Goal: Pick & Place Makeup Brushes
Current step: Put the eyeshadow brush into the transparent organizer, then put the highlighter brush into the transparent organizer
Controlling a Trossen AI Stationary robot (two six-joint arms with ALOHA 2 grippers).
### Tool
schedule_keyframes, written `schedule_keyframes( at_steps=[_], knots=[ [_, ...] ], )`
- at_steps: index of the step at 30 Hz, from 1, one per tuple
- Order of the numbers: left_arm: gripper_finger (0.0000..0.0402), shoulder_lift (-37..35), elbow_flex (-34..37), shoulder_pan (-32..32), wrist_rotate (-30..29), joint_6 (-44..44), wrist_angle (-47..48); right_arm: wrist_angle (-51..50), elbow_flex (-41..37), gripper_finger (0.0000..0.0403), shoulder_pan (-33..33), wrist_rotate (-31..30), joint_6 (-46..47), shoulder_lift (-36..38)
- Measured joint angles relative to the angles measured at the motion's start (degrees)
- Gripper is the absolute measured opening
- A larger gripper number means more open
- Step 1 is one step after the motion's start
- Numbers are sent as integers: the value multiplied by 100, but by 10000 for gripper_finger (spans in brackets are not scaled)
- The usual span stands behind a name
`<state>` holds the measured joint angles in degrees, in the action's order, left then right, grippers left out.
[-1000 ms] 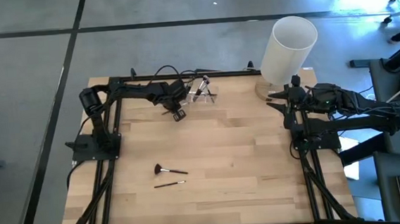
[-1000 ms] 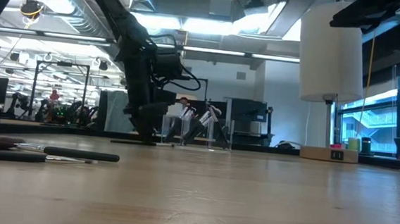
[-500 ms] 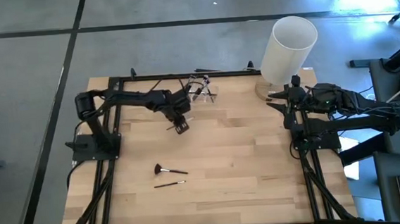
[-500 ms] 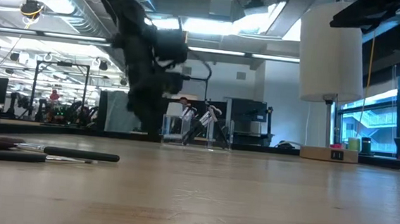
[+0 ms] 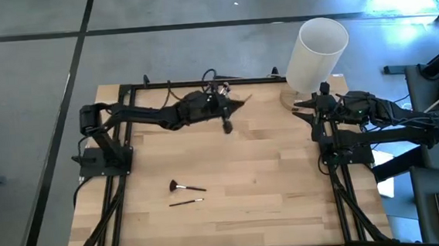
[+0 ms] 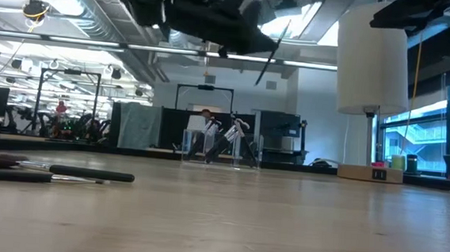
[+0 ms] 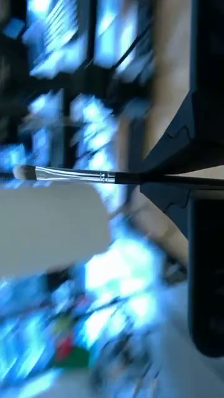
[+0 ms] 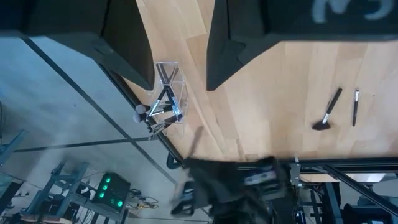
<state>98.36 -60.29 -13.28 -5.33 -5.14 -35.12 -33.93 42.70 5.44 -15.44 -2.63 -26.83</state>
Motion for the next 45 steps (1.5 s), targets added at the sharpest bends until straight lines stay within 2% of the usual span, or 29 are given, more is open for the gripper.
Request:
schedule_keyframes(
  at_steps=[2, 5, 10, 15, 23, 26, 30, 40, 42, 45],
  knots=[
    [21, 284, 0, -8, -559, -136, -781, 0, 2, 145, 2, 0, -2, -2],
    [21, 722, 0, -60, -1300, -143, -1405, -25, 0, 145, 2, 0, -25, -2],
    [22, 1459, 7, -160, -2042, 105, -2080, -41, 2, 145, 2, 0, -24, -2],
    [22, 1873, 4, -225, -2220, 163, -2889, -44, 2, 145, 0, 0, -24, -2],
    [22, 2106, 0, -225, -2430, 368, -2869, -46, 2, 145, 2, 0, -24, -2],
    [27, 2097, 0, -224, -2677, 545, -2797, -62, 2, 145, 1, 0, -23, -2],
    [44, 2097, 0, -225, -2989, 550, -2763, -68, 2, 145, 2, 0, -22, -2],
    [111, 2096, 0, -224, -3127, 825, -2429, -68, 2, 145, 1, 2, -22, -2],
    [122, 2036, 0, -174, -3141, 684, -2425, -70, 2, 145, 1, 2, -22, -4],
    [133, 1720, -3, -14, -3218, -21, -2314, -100, 2, 145, 2, 1, -14, -4]
  ],
)
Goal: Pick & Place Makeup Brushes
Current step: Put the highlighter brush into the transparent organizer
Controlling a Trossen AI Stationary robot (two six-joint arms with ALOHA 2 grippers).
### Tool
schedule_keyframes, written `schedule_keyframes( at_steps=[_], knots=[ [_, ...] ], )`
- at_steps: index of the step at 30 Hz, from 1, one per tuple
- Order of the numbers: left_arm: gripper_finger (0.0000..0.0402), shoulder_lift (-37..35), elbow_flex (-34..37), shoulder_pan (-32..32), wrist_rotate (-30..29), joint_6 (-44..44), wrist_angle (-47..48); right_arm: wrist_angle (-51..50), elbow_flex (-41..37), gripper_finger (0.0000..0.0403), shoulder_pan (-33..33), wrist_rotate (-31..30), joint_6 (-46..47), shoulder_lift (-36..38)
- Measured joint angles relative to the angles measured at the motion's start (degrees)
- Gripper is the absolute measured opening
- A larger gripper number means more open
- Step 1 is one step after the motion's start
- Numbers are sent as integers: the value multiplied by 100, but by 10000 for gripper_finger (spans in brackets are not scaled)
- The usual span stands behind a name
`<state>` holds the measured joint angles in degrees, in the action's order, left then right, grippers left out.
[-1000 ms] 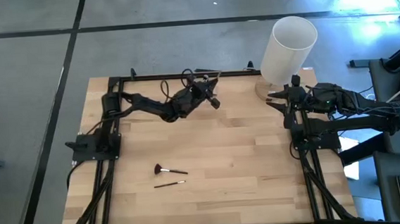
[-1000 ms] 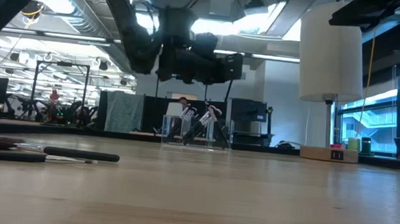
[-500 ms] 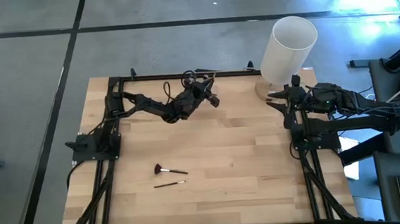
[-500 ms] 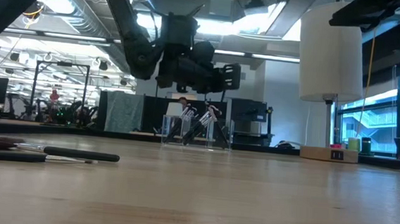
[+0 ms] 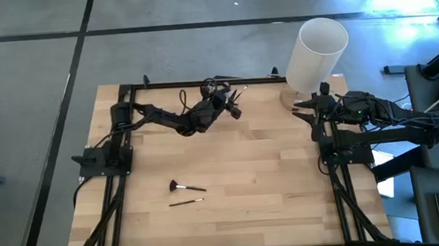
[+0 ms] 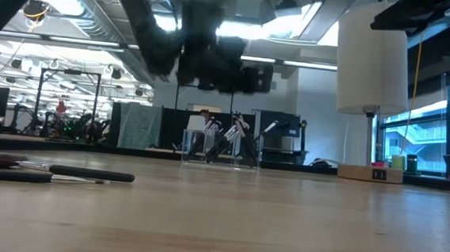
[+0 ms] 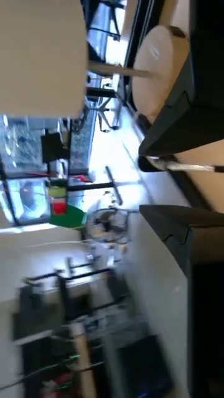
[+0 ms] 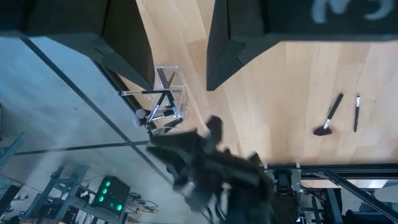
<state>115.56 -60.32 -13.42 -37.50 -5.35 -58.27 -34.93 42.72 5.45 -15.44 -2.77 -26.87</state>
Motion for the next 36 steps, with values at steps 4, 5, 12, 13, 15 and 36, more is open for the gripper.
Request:
schedule_keyframes(
  at_steps=[4, 5, 12, 13, 15, 36],
  knots=[
    [138, -673, -5, 388, -531, -846, 1120, -31, 0, 145, -2, 1, 16, 0],
    [138, -892, -5, 506, -661, -894, 1615, -32, 0, 145, -2, 2, 18, 0],
    [138, -2175, -5, 1462, -682, 943, 5461, -35, 0, 145, -2, 0, 27, 0],
    [138, -2281, -5, 1589, -600, 1360, 5872, -31, 0, 145, -2, 1, 43, 0],
    [138, -2438, -5, 1822, -322, 2098, 6723, -25, 0, 145, -2, 2, 68, -2],
    [139, -2415, 1, 3386, 2543, 6378, 10525, 257, 0, 145, -2, 2, 125, -783]
  ],
)
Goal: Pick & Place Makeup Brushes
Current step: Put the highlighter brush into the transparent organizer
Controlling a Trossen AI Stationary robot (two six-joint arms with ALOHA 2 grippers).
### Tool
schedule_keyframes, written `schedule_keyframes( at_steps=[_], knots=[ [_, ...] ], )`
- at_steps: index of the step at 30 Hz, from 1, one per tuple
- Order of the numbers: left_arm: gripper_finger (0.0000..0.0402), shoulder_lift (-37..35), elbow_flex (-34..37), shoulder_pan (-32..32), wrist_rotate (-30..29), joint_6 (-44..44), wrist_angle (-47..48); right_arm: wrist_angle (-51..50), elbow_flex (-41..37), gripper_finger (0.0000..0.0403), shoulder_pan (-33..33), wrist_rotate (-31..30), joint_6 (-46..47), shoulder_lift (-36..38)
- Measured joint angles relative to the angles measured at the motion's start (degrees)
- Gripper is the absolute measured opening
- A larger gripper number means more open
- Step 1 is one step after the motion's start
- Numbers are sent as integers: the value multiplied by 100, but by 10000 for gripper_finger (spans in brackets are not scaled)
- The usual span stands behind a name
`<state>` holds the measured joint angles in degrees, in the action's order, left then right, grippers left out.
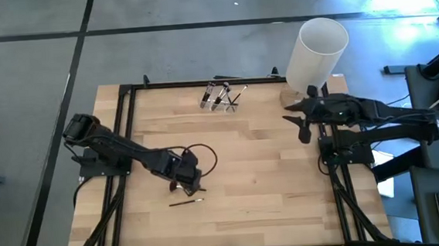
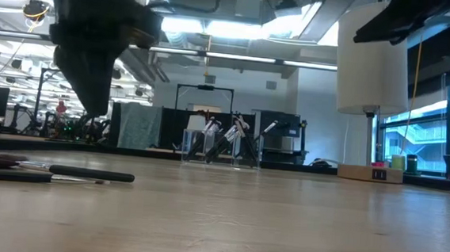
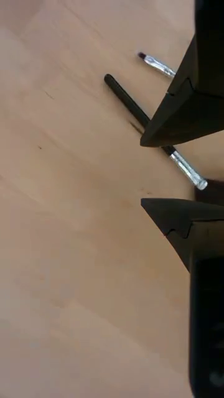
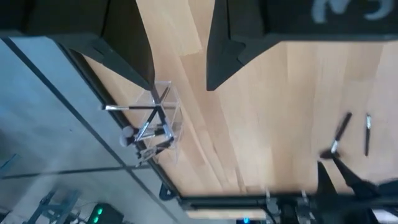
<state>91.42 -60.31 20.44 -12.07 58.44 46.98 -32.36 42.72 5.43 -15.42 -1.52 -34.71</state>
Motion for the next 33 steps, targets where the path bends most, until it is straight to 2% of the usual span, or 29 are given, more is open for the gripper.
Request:
schedule_keyframes(
  at_steps=[4, 10, 15, 20, 23, 28, 33],
  knots=[
    [139, 113, -2, 261, -174, -645, -17, 0, 0, 145, 0, 2, -43, -163],
    [139, 591, -2, 628, 67, -1821, -12, 136, 0, 145, 0, 0, -65, -194],
    [139, 1126, -2, 735, 442, -2191, -15, 131, 0, 145, 0, 2, -63, -191],
    [132, 1457, -54, 733, 542, -2423, 55, 179, 0, 145, 0, 0, -61, -194],
    [108, 1473, -58, 716, 530, -2591, 79, 195, 0, 145, 0, 0, -61, -194],
    [45, 1269, -18, 629, 447, -2909, 44, 196, 0, 145, 0, 1, -63, -194],
    [7, 1185, -80, 468, -482, -3536, 421, 195, 0, 145, 0, 0, -65, -194]
  ],
)
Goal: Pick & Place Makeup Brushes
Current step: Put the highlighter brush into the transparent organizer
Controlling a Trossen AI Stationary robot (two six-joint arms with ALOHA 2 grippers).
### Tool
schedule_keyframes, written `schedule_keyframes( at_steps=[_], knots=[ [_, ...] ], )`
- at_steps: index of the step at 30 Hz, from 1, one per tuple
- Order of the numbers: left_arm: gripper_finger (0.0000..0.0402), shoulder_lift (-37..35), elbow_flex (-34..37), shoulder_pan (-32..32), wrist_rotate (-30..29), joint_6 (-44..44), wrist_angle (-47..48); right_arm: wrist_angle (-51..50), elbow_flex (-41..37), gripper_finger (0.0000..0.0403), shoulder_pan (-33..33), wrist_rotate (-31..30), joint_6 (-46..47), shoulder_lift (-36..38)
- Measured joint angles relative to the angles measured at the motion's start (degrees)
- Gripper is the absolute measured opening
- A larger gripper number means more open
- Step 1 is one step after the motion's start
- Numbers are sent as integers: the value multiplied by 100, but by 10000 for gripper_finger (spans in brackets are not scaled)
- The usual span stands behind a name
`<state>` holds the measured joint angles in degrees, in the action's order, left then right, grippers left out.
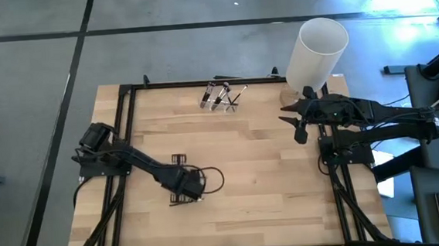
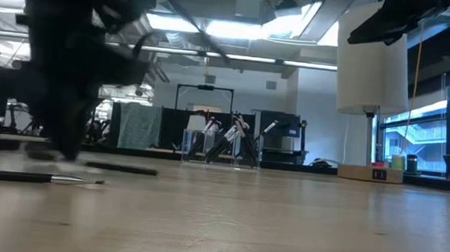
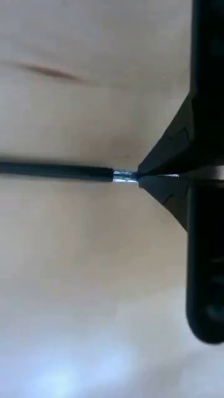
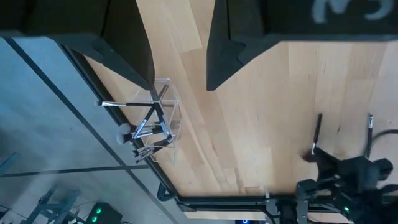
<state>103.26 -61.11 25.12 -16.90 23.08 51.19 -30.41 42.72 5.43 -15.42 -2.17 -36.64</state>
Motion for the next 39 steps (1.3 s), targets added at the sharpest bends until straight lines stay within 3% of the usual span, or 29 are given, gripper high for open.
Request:
schedule_keyframes(
  at_steps=[5, 13, 15, 17, 20, 25, 29, 33, 39],
  knots=[
    [8, -20, -170, -98, -1039, -793, 550, 0, 0, 145, 0, 2, -22, 0],
    [3, -26, -645, -665, -4525, -2875, 1037, 61, 0, 145, 0, 0, -44, 0],
    [6, -26, -806, -899, -4900, -3388, 1073, 59, 0, 145, 0, 0, -45, 0],
    [7, -27, -1005, -1103, -4653, -3546, 1038, 55, 0, 145, 0, 1, -50, 0],
    [5, -35, -1228, -1373, -3259, -2913, 1034, -43, 0, 145, 0, 1, -48, 0],
    [6, -35, -1328, -1660, -781, -450, 1031, -173, 0, 145, 0, 2, 50, 0],
    [13, -35, -1330, -1709, 243, 1309, 1211, -38, -1, 145, 0, 348, 337, -95],
    [15, -35, -1330, -1344, 33, 2435, 1572, 1152, -405, 145, 0, 1115, 588, -428],
    [17, -253, -1328, -216, -2037, 4257, 2335, 3660, -922, 145, -2, 2206, 688, -1754]
  ],
)
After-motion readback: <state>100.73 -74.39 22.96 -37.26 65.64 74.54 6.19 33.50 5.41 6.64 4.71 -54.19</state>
